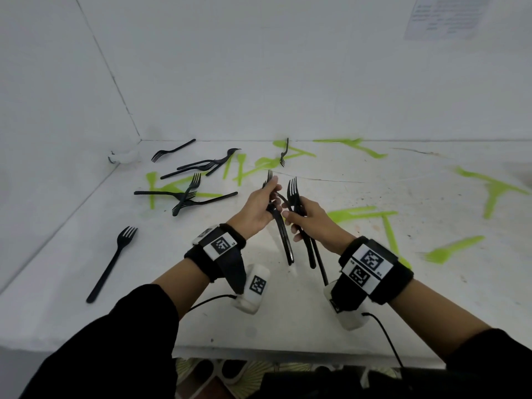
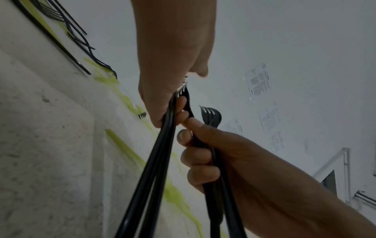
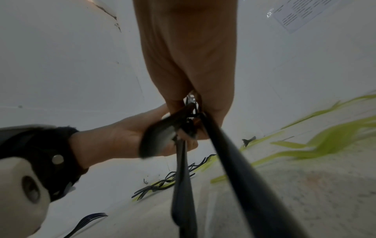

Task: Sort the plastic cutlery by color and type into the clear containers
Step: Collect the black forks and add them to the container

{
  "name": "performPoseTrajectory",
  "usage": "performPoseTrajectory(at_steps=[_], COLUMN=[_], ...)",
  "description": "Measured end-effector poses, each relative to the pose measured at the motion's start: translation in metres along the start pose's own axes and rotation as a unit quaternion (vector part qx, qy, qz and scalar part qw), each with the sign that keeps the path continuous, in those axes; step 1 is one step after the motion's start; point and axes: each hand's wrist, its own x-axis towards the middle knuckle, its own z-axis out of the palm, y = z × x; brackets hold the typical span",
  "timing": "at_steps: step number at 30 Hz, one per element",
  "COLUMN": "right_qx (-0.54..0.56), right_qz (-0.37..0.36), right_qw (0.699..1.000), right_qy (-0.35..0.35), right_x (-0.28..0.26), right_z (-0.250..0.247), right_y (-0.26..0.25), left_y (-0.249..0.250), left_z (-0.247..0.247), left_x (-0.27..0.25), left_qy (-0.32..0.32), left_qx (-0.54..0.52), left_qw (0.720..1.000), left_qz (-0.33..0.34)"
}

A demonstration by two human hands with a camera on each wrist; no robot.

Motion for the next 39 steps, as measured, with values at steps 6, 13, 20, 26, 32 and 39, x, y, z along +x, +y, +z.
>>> performPoseTrajectory(at_steps=[6,13,20,26,32,39], right_qx=[-0.038,-0.236,-0.244,-0.261,-0.075,-0.047], right_qz=[-0.022,-0.057,-0.095,-0.103,0.046,-0.028], right_qw=[0.986,0.945,0.961,0.959,0.996,0.984], right_qy=[0.159,0.220,0.095,0.041,0.028,0.167], right_x=[0.001,0.005,0.005,0.005,-0.001,0.006], right_z=[-0.014,-0.032,-0.022,-0.002,-0.004,-0.022], right_y=[0.003,-0.002,-0.009,-0.009,-0.013,-0.011], left_y=[0.006,0.010,0.011,-0.002,0.004,0.006], left_z=[-0.005,-0.004,-0.004,0.001,-0.012,-0.021], left_x=[0.000,-0.004,-0.001,-0.002,0.001,-0.002], left_qy=[0.000,-0.022,-0.051,-0.038,0.023,0.000], left_qx=[-0.079,-0.144,-0.065,0.076,0.020,-0.055], left_qw=[0.997,0.989,0.996,0.993,0.996,0.997], left_qz=[0.003,0.015,0.019,0.079,0.085,0.058])
